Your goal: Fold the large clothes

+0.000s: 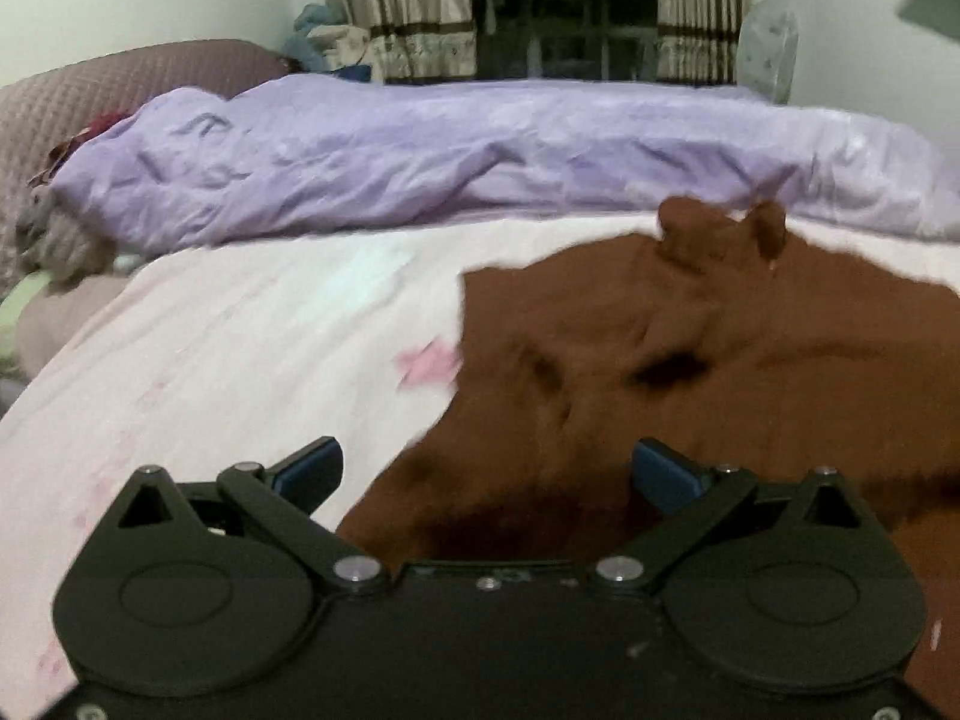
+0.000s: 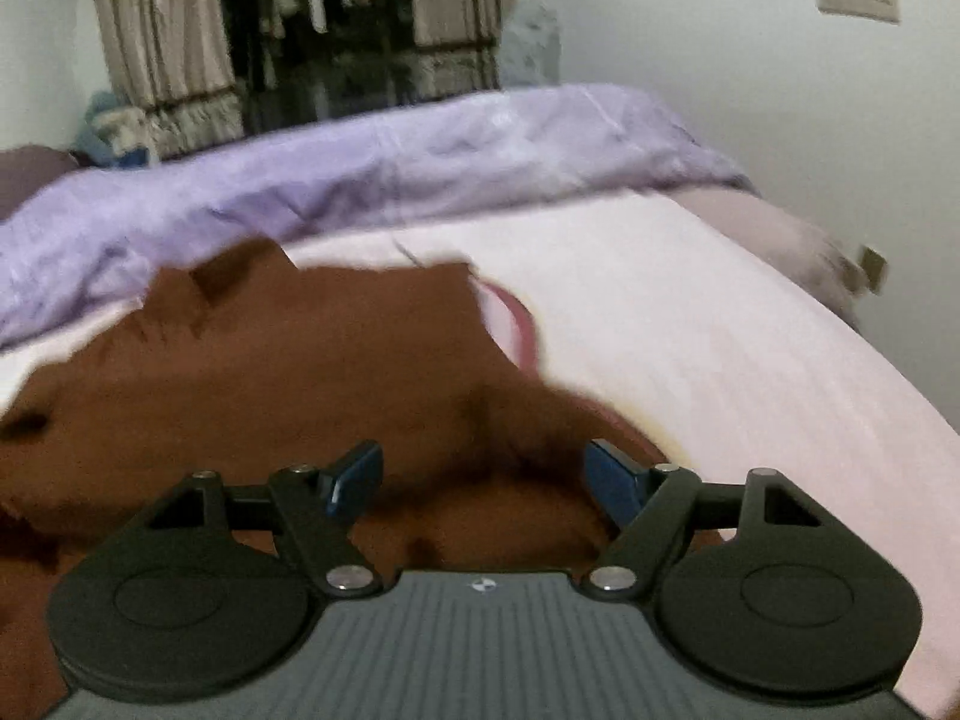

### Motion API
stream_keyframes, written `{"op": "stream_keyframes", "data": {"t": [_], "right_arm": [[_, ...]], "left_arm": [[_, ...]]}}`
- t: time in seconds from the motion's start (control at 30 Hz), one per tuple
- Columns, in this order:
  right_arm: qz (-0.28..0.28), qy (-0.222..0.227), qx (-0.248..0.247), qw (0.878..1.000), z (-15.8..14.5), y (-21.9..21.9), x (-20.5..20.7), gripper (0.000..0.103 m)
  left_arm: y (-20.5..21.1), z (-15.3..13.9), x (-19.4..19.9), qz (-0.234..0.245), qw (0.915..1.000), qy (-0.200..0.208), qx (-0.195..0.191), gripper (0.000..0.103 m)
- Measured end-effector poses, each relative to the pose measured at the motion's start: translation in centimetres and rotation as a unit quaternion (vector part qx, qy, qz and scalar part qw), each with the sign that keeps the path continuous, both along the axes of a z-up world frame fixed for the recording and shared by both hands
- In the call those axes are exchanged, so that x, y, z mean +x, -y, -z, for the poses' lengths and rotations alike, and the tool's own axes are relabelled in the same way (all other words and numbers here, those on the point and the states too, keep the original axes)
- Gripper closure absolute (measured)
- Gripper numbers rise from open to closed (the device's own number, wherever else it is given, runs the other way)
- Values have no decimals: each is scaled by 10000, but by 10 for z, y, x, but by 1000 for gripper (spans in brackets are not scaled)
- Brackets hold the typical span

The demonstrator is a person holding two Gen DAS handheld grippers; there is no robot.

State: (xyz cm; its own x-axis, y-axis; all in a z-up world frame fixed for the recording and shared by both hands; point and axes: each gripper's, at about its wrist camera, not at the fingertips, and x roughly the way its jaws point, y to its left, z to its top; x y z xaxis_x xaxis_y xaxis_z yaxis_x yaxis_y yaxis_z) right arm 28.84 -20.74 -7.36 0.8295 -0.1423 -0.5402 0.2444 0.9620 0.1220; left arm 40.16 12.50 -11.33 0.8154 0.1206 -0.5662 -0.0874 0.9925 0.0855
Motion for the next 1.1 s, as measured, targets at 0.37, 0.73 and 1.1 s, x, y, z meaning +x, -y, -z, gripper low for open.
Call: {"op": "stream_keyframes", "data": {"t": [0.37,0.73,1.1], "right_arm": [[24,-254,73,9996,56,1,78,0],[-145,-141,-114,9997,12,14,20,6],[361,-1179,-383,9916,35,34,-94,2]], "left_arm": [[24,47,77,276,9990,-326,143,0],[-20,-14,-6,280,9984,-70,486,0],[-72,11,-104,-633,9916,-947,616,0]]}}
